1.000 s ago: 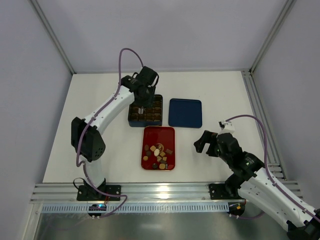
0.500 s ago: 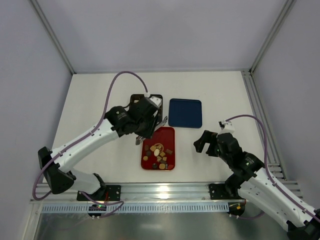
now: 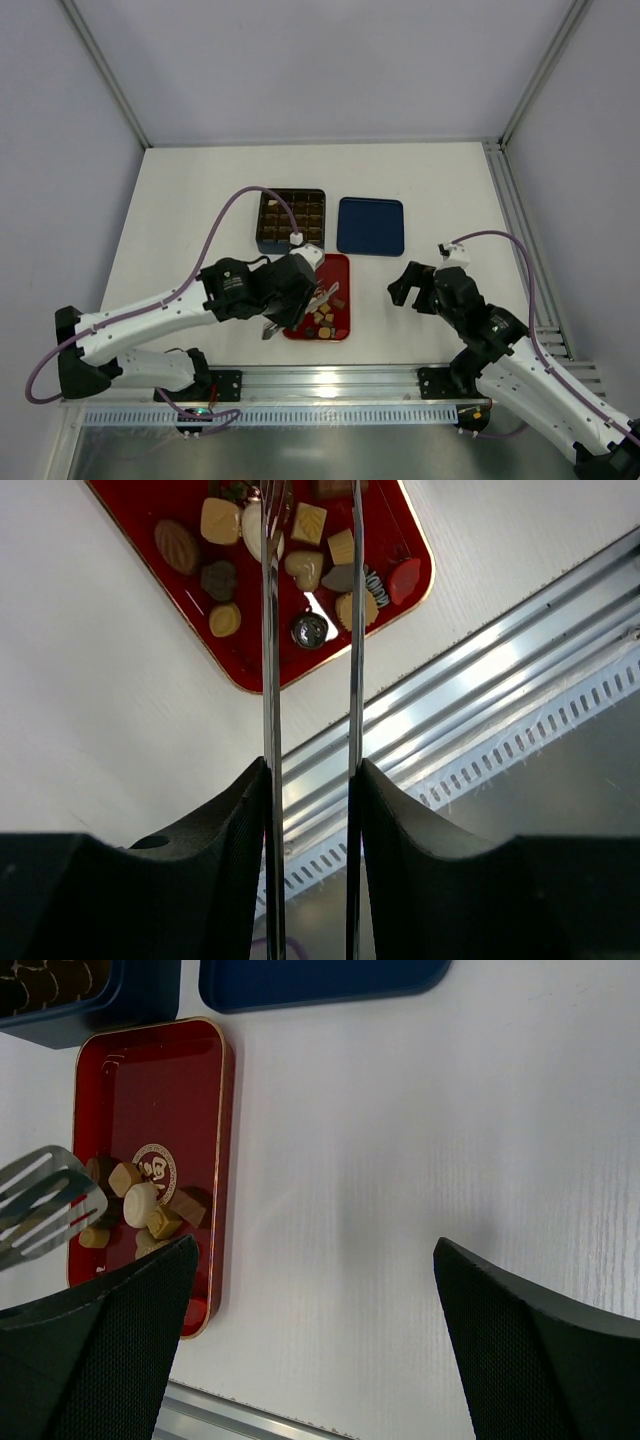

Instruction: Pack the chocolate

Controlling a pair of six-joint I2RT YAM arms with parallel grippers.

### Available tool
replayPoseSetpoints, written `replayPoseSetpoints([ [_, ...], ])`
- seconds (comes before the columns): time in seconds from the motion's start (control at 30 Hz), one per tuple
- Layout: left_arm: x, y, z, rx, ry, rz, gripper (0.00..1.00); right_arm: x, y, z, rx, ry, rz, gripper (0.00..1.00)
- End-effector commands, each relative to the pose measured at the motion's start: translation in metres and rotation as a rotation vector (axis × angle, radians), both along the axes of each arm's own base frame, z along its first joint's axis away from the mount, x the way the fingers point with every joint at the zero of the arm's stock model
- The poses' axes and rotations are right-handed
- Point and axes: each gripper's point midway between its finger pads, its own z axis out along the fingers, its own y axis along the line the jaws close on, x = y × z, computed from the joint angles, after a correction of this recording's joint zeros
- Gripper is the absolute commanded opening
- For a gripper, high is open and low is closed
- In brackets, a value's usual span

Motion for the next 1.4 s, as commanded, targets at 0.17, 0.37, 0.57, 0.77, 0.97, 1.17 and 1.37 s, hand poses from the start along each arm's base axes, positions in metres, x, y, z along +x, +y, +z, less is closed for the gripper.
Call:
replayPoseSetpoints([
  [0.17,-0.036,-0.009,-0.014,0.008,0.024,-0.034,0.39,0.005,0.002,0.005,0.024,-0.025,-0.015,1.00],
  [0.37,-0.041,-0.011,-0.020,0.041,0.017,-0.035,0.40,0.003,0.001,0.004,0.023,-0.025,-0.015,1.00],
  [0.57,-0.043,-0.011,-0.026,0.070,0.016,-0.032,0.40,0.002,-0.002,0.004,0.020,-0.027,-0.021,1.00],
  [0.77,-0.047,-0.015,-0.032,0.078,0.023,-0.040,0.40,0.001,-0.002,0.003,0.020,-0.029,-0.021,1.00],
  [0.97,-0.047,-0.015,-0.037,0.095,0.024,-0.040,0.39,0.000,-0.003,0.003,0.020,-0.029,-0.021,1.00],
  [1.17,-0.047,-0.020,-0.041,0.100,0.028,-0.048,0.39,0.001,-0.002,0.004,0.024,-0.029,-0.021,1.00],
  [1.37,-0.045,-0.024,-0.044,0.108,0.026,-0.056,0.39,0.000,-0.003,0.004,0.023,-0.029,-0.020,1.00],
])
